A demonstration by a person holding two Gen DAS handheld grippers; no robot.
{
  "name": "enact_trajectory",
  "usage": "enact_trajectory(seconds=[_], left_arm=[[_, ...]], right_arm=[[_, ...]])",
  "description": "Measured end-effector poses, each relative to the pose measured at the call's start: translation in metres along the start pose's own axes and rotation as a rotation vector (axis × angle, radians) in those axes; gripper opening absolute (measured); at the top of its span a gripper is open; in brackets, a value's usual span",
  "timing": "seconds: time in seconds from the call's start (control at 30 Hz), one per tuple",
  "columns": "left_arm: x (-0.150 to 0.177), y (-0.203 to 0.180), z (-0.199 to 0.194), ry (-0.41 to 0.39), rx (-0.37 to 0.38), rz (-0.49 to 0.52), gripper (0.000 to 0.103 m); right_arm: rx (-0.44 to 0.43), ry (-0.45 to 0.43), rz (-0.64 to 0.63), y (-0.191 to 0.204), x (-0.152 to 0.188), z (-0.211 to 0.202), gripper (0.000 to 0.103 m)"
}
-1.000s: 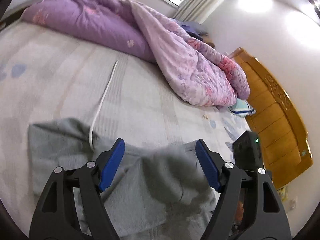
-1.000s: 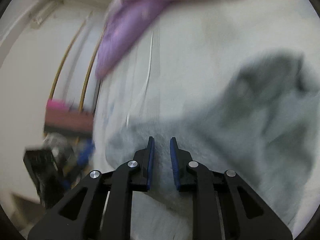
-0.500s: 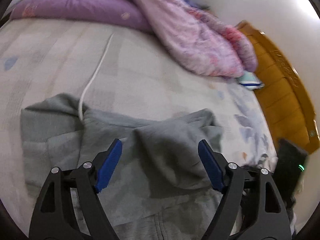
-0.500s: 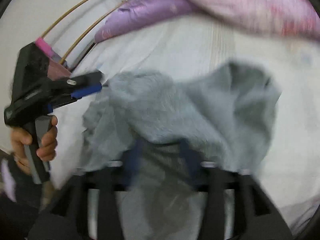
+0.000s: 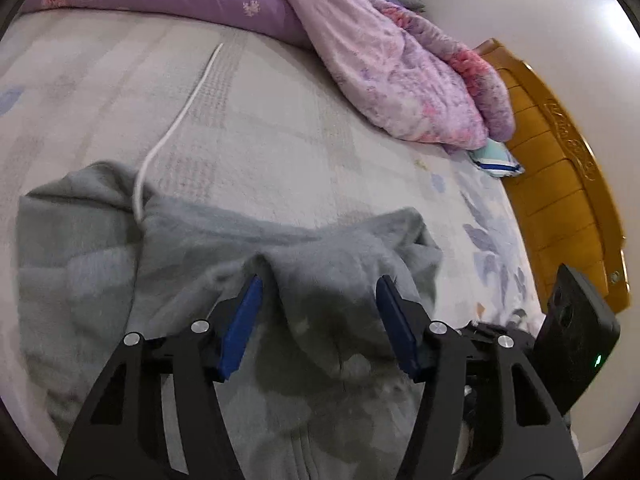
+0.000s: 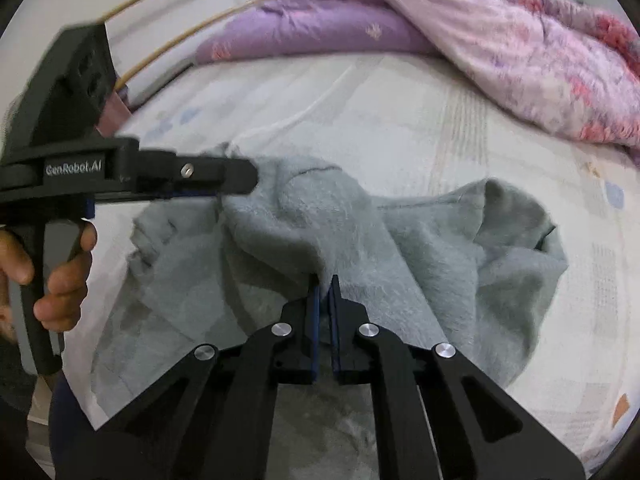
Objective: Fold large clothes
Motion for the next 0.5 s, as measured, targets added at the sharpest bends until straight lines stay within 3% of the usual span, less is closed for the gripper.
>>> enact_trajectory(seconds=[0.13, 0.33, 0.5], left_arm=[[0.023, -0.008, -0.037, -0.032, 0.031, 0.069, 0.059], [0.039, -0.028, -0.078, -0.079, 0.083, 0.083, 0.068], [0.069, -0.051, -0.065, 0.000, 0.113, 0.098, 0.075]], right_arm=[[-0.099, -0.011, -0.022, 0.018, 0.013, -0.027, 0.004], [-0.212, 0.106, -0.071, 0.048, 0.070, -0.042, 0.004], [-0.234, 0.220, -0.046, 0.056, 0.127, -0.016, 0.004]])
Point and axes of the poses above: each gripper's, at about its wrist camera, not at the fingertips, and z roughly the way its jaws point, y to its left, x to its underside, the point moved 6 cm from there along z, roughly the way its jaws point, and after that the axes turned 7 degrees about y, right-handed, at the moved point
